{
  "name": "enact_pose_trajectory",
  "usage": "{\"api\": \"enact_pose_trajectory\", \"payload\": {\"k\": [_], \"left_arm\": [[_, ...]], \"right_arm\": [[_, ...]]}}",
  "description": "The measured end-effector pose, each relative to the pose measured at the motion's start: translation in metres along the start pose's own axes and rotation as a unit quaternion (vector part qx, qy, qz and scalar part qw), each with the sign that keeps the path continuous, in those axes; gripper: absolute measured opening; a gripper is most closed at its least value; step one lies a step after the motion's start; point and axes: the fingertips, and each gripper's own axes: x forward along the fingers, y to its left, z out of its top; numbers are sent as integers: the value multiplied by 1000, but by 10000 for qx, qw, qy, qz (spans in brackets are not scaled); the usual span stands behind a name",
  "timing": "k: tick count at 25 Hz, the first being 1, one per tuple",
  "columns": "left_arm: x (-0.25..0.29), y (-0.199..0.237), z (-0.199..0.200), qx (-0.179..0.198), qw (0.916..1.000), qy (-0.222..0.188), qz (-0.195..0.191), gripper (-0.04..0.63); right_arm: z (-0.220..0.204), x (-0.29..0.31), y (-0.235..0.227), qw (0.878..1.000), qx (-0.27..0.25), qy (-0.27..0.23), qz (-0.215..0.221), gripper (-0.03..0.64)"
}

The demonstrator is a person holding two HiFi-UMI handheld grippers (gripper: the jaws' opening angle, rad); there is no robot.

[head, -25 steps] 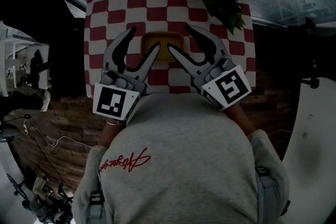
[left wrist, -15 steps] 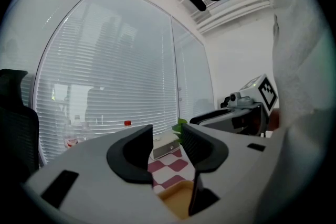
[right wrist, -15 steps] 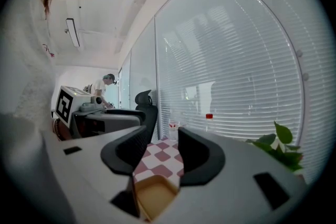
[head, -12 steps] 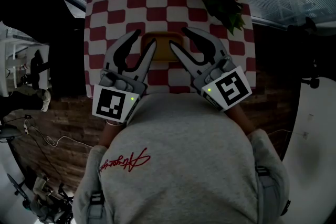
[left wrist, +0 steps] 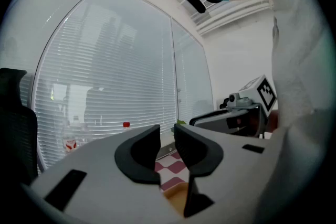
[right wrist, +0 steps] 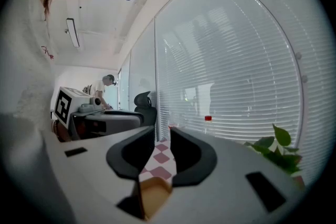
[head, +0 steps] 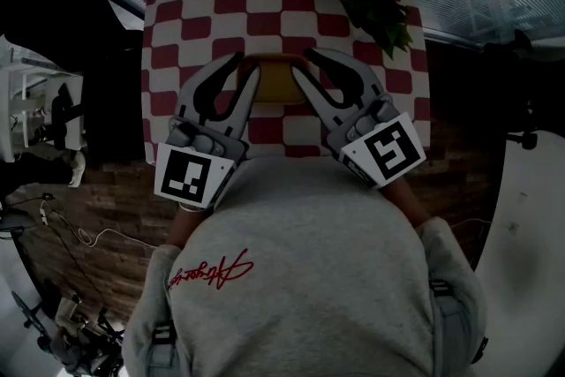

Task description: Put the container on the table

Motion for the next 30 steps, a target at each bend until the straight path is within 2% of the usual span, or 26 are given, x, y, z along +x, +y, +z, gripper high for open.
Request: {"api": "enact_pose_trajectory", "payload": {"k": [19,30], "left_arm": [[0,2,-1,-54,10000,3,-28,48],[2,4,-1,-50,9999,12,-96,38]], "right_arm": [[6,1,-3,9999,-72,-75,-85,29],[7,3,-4,9999,-9,-108,-96,20]]}}
